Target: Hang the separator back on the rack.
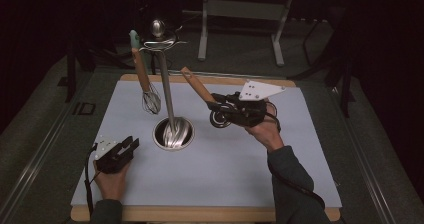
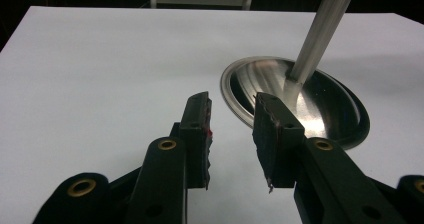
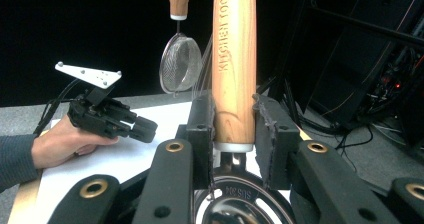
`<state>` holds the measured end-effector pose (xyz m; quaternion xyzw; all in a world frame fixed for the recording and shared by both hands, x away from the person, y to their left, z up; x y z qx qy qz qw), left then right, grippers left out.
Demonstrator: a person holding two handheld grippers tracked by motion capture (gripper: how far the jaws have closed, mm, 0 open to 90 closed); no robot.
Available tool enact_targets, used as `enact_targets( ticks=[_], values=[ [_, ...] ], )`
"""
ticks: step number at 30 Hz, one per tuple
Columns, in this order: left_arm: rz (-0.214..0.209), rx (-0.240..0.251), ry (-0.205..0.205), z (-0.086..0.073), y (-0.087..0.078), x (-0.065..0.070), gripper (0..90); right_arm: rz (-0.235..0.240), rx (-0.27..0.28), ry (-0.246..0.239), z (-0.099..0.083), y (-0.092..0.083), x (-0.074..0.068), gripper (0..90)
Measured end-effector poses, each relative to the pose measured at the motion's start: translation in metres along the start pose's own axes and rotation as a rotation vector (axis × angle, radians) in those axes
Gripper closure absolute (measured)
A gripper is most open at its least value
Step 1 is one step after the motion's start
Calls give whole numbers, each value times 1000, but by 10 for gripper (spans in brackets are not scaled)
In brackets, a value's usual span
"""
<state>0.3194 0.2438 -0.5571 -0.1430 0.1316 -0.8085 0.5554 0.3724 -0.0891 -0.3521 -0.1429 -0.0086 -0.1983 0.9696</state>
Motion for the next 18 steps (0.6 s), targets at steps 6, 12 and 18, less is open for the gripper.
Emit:
enact_targets(
  ticks=[6,12,18],
  values=[
    [1,1,-2,0,0,0,683,-10,6,-17,8,0,1,709],
    [0,2,-1,0,0,0,683,-22,8,-39,16,-1,1,709],
    [1,0,0,0,0,0,683,-30,5,-61,22,-3,1,709]
  ],
)
Point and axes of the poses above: each handheld gripper's, and its own axes: y roughly forward along the jaws, z roughly out of its top, x roughly to its right, the point moved 5 cm from there along y, roughly forward along the jaws, and after that the axes turned 3 degrees about y, right-handed, at the moved point
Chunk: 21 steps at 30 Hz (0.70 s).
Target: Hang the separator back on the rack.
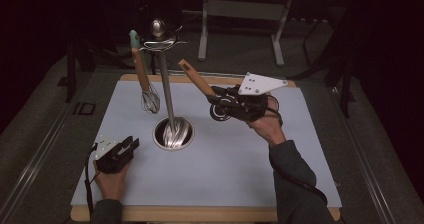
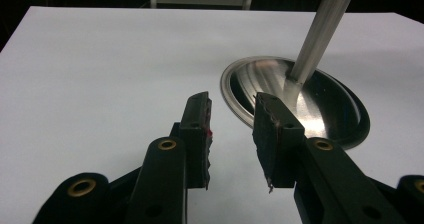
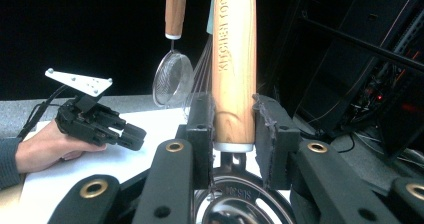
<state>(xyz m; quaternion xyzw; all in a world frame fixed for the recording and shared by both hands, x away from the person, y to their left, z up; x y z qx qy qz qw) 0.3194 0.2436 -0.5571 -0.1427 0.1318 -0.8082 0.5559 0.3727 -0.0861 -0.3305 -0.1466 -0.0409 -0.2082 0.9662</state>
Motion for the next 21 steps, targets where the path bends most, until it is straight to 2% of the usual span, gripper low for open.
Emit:
enact_targets(
  ticks=[12,21],
  values=[
    [1,1,-1,0,0,0,683,-8,8,-28,16,2,-3,709],
    [1,1,0,0,0,0,683,9,27,-50,28,4,-9,709]
  ],
)
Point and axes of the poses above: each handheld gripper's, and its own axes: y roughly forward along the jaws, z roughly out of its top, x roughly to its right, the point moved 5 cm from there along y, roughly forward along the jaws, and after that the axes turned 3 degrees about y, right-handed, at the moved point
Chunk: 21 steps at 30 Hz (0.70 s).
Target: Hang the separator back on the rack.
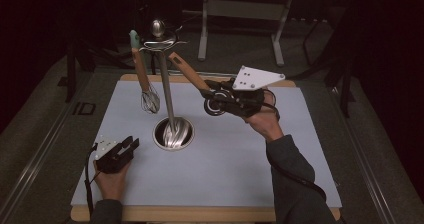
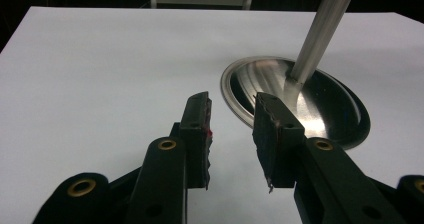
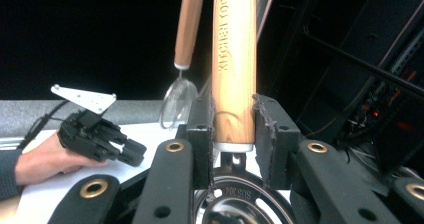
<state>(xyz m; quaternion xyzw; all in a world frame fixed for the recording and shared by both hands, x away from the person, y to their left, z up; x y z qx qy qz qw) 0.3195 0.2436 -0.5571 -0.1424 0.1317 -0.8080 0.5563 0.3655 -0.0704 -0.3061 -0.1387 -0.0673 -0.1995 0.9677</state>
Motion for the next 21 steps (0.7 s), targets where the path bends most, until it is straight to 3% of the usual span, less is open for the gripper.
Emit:
enact_targets(
  ticks=[13,21],
  values=[
    [0,2,-1,0,0,0,683,37,20,-1,10,10,-7,709],
    [0,1,0,0,0,0,683,-3,-9,-10,11,18,-5,709]
  ],
)
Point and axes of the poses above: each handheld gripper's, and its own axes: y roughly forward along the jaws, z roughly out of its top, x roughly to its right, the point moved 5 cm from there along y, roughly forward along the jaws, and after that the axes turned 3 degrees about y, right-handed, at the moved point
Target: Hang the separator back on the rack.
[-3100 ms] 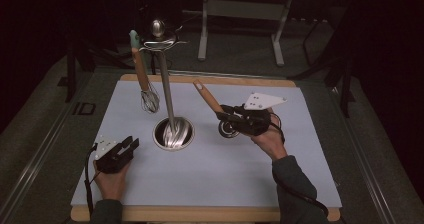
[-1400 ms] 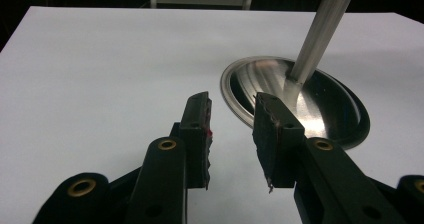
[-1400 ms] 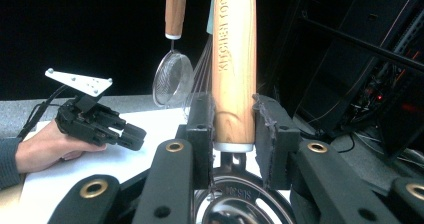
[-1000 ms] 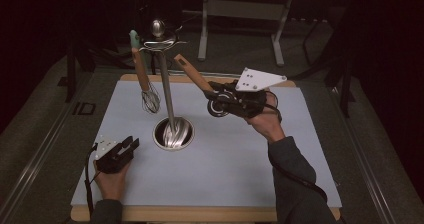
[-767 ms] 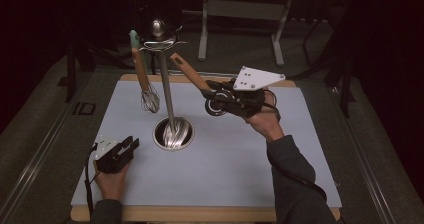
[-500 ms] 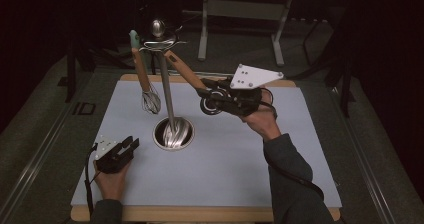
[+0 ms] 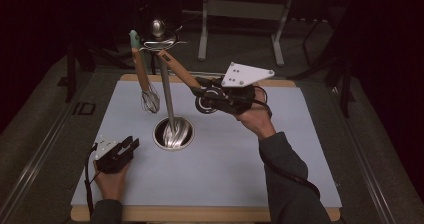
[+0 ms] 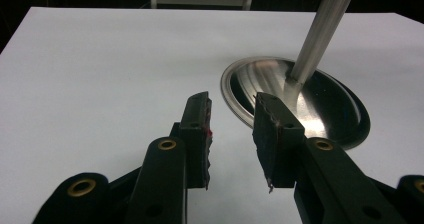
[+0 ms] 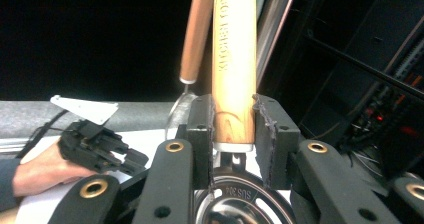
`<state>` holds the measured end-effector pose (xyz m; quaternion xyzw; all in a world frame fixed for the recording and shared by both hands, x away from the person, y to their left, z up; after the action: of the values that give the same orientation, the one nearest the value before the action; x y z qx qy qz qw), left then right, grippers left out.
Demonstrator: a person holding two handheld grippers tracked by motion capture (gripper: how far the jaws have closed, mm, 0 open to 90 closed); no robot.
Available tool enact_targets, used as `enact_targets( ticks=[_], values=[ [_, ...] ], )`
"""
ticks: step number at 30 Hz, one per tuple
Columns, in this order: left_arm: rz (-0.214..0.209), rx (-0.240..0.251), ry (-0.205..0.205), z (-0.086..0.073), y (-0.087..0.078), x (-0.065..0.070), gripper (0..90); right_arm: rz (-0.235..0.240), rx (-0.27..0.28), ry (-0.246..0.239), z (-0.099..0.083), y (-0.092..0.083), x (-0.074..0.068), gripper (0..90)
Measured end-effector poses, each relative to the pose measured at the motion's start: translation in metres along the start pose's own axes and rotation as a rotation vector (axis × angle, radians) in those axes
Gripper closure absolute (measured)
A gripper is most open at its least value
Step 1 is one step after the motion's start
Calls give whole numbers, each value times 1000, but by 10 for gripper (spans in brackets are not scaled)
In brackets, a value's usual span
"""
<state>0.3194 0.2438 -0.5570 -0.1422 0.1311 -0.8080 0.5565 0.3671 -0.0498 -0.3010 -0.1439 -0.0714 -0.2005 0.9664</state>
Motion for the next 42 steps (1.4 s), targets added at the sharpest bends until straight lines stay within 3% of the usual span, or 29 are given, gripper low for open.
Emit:
enact_targets(
  ticks=[9,21,27,42],
  values=[
    [1,3,-1,0,-1,0,683,-50,-37,9,-5,13,0,709],
    [1,3,-1,0,-1,0,683,-46,-66,53,-8,28,-3,678],
    [1,5,-5,0,0,0,682,-23,-73,64,-11,27,-5,673],
    [2,3,-3,0,-1,-1,681,-19,-76,89,-19,9,1,655]
  ],
)
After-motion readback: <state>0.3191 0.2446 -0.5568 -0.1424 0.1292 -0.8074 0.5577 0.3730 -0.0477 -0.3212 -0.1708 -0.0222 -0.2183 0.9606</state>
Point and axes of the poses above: each handheld gripper's, and its own axes: y roughly forward along the jaws, z roughly out of its top, x roughly to its right, the point moved 5 cm from there along y, roughly forward along the jaws, and after that the axes turned 3 degrees about y, right-handed, at the moved point
